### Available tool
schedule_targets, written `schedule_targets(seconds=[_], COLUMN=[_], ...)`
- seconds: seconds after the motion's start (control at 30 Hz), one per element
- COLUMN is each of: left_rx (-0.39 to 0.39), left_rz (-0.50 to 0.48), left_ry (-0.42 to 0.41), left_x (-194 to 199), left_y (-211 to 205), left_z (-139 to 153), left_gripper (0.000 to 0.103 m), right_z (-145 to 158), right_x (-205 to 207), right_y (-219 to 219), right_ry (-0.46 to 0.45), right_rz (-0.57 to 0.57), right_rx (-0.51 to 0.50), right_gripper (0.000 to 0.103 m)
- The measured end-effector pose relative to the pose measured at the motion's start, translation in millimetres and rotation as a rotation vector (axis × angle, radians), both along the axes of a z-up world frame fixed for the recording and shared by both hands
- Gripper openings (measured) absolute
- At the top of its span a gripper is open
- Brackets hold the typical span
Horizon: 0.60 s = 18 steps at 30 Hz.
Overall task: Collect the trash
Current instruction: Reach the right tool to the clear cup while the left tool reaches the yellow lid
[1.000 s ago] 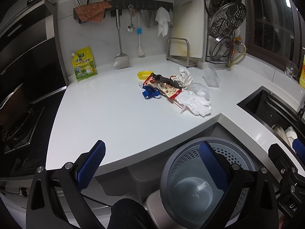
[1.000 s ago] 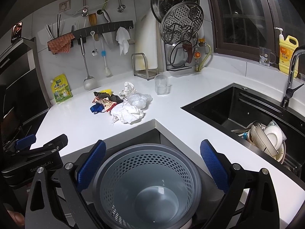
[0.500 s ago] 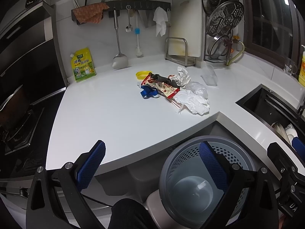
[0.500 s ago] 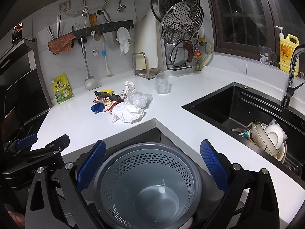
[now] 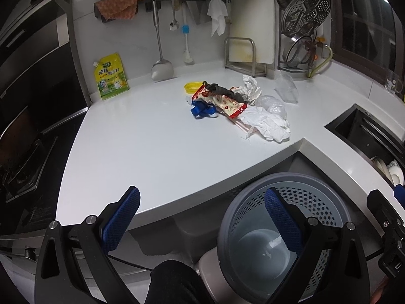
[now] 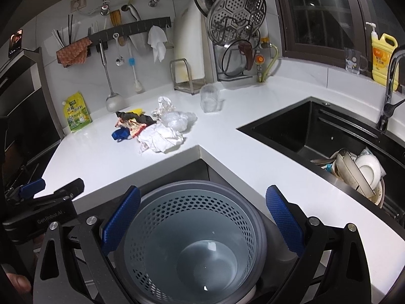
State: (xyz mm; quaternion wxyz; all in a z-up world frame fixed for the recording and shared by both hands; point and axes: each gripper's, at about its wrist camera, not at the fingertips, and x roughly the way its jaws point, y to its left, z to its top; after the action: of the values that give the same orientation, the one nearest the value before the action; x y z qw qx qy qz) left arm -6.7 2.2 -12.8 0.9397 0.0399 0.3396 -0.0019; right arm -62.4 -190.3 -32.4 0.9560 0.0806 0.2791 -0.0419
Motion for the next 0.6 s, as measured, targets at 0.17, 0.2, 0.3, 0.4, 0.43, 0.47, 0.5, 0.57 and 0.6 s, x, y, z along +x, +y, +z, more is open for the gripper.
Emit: schedule_targets(seconds=[0.17, 0.2, 0.3, 0.4, 0.43, 0.47, 0.5, 0.57, 0.6], left_rx=[-0.004, -0.005, -0.028, -0.052, -0.054, -0.06, -0.069, -0.087, -0.089], left_rz=[0.026, 0.035, 0.055, 0.07, 0.074, 0.073, 0.067, 0.053, 0.053], left_ry=[0.001, -0.002, 0.005, 0.01, 0.007, 0.004, 0.006, 0.011, 0.011], left_x=[22.5, 28.9, 50.8, 77.0, 85.1, 94.4, 105.8, 128.8, 138.7], left_y=[9.2, 12.4, 23.0, 33.5, 35.7, 38.1, 40.2, 43.9, 45.3], left_z=[-2.2, -1.8, -0.6, 4.8, 7.5, 10.5, 14.1, 21.0, 24.3], left_gripper=[0.097, 0.097, 0.097, 0.097, 0.097, 0.097, 0.097, 0.097, 0.097], right_z=[-6.5, -7.7, -8.3, -5.6, -3.7, -1.2, 1.4, 6.7, 10.0], right_x=[20.5, 25.8, 44.8, 68.2, 77.8, 87.8, 96.6, 118.4, 131.4], right_y=[-14.8, -19.5, -29.4, -39.0, -42.4, -45.6, -48.4, -52.7, -55.7], right_ry=[0.02, 0.022, 0.029, 0.034, 0.036, 0.036, 0.036, 0.039, 0.043], right_rz=[0.012, 0.011, 0.009, 0.011, 0.015, 0.018, 0.019, 0.026, 0.033], right_rx=[0.02, 0.029, 0.035, 0.033, 0.033, 0.031, 0.028, 0.025, 0.027], right_gripper=[0.095, 0.095, 0.095, 0.095, 0.095, 0.095, 0.095, 0.095, 0.095])
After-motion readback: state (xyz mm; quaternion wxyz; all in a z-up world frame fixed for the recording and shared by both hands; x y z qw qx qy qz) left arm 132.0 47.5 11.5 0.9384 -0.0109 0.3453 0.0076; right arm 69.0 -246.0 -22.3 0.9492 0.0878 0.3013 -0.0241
